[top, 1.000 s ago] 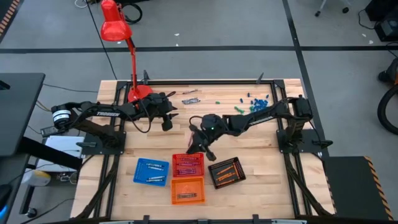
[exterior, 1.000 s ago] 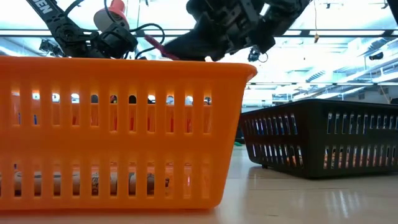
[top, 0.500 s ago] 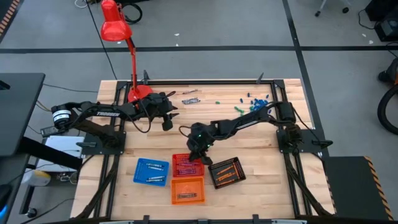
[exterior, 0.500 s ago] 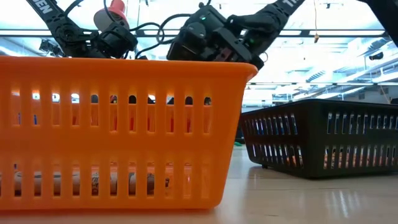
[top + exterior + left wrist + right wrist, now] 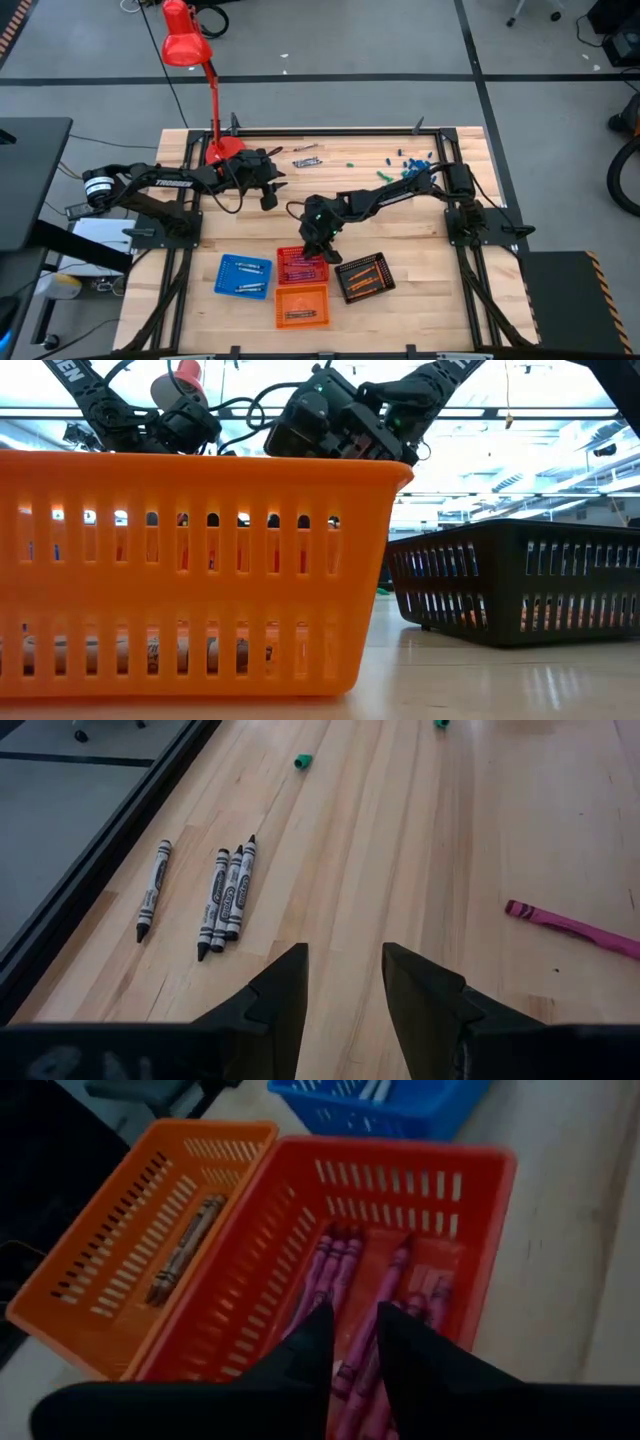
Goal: Sort crayons
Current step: Put the violet crayon into the red bin
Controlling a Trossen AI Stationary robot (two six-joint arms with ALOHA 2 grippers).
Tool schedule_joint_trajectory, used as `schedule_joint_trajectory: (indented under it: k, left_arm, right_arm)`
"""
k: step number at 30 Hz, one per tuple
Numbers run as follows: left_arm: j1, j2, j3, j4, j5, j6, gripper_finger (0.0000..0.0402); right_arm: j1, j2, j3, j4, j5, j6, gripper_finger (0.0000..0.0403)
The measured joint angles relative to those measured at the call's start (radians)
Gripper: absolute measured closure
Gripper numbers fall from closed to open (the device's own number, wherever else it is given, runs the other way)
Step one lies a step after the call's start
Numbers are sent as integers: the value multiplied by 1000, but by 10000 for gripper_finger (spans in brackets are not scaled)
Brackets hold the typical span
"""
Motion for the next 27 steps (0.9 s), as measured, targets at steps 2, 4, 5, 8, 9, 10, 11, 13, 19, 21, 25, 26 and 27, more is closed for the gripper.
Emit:
schedule_joint_trajectory:
  k: [2,4,5,8,9,10,11,13,19,21,25,26,27]
  left_arm:
    - [0,0,0,0,0,0,260]
    - [0,0,0,2,0,0,260]
    - [0,0,0,2,0,0,260]
    - [0,0,0,3,0,0,260]
    - [0,0,0,3,0,0,260]
    - [0,0,0,2,0,0,260]
    - [0,0,0,2,0,0,260]
    - [0,0,0,3,0,0,260]
    - [0,0,0,6,0,0,260]
    - [0,0,0,8,0,0,260]
    - [0,0,0,13,0,1,260]
    - [0,0,0,13,0,1,260]
    - [0,0,0,13,0,1,260]
  right_arm:
    - [-8,-20,15,-28,15,-37,317]
    - [-20,-45,28,-30,31,-56,318]
    - [-26,-57,29,-32,35,-58,318]
    - [-45,-72,28,-37,67,-60,318]
    - [-52,-72,28,-37,87,-60,318]
    - [-60,-72,27,-44,104,-60,317]
    - [-68,-69,27,-51,119,-63,317]
    - [-87,-59,24,-58,145,-94,314]
    - [-136,-42,14,-67,177,-176,294]
    - [-148,-43,15,-81,178,-212,283]
    - [-169,-43,15,-89,177,-261,254]
    - [-173,-42,15,-90,177,-267,247]
    - [-177,-32,15,-83,174,-273,241]
